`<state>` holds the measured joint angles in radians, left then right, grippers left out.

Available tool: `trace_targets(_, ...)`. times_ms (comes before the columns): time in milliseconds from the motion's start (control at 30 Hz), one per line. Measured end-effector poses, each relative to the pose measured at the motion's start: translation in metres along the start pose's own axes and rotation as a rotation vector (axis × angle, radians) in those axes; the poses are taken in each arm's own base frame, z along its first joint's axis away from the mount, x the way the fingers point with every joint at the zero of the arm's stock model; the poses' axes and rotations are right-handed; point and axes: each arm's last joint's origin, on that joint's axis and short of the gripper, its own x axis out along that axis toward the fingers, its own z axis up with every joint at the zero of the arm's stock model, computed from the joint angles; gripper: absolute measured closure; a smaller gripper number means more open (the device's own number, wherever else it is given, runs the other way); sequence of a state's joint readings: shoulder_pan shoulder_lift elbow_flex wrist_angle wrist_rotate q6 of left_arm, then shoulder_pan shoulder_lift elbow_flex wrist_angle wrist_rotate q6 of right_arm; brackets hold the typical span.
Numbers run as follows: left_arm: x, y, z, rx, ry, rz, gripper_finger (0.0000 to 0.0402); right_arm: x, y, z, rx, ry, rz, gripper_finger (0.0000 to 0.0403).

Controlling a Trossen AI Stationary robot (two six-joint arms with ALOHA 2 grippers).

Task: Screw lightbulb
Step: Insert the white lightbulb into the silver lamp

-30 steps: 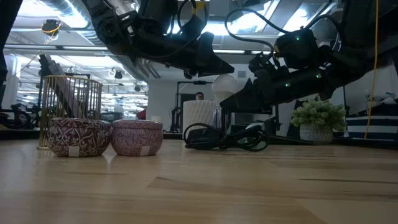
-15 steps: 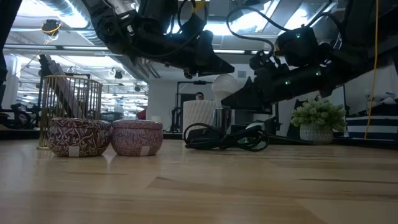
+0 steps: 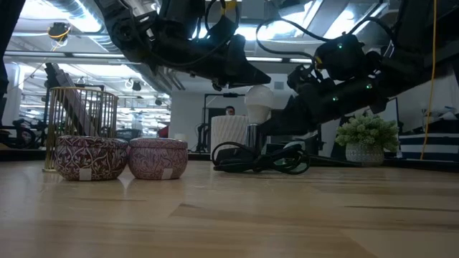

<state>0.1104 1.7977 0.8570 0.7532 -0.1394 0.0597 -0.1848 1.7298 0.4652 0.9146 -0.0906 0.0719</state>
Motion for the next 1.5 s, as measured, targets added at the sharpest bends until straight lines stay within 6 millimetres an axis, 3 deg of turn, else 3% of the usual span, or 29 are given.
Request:
trace_targets(333, 0.0, 0.0, 0.0, 0.0, 0.0, 0.0, 0.0398, -0.003, 0.001, 0.003, 0.026, 0.009, 0.027, 0.0183)
trace_targets(800, 0.0, 0.0, 0.0, 0.0, 0.0, 0.002, 0.0398, -0.04, 0.008, 0.033, 0.035, 0.086, 0.037, 0.0183)
trace_targets(1300, 0.0, 0.0, 0.0, 0.0, 0.0, 0.002, 0.0398, -0.061, 0.011, 0.058, 0.022, -0.029, 0.038, 0.0183)
trace_targets(1500, 0.0, 0.0, 0.0, 0.0, 0.0, 0.002, 0.0398, -0.061, 0.011, 0.058, 0.022, -0.031, 0.038, 0.0217)
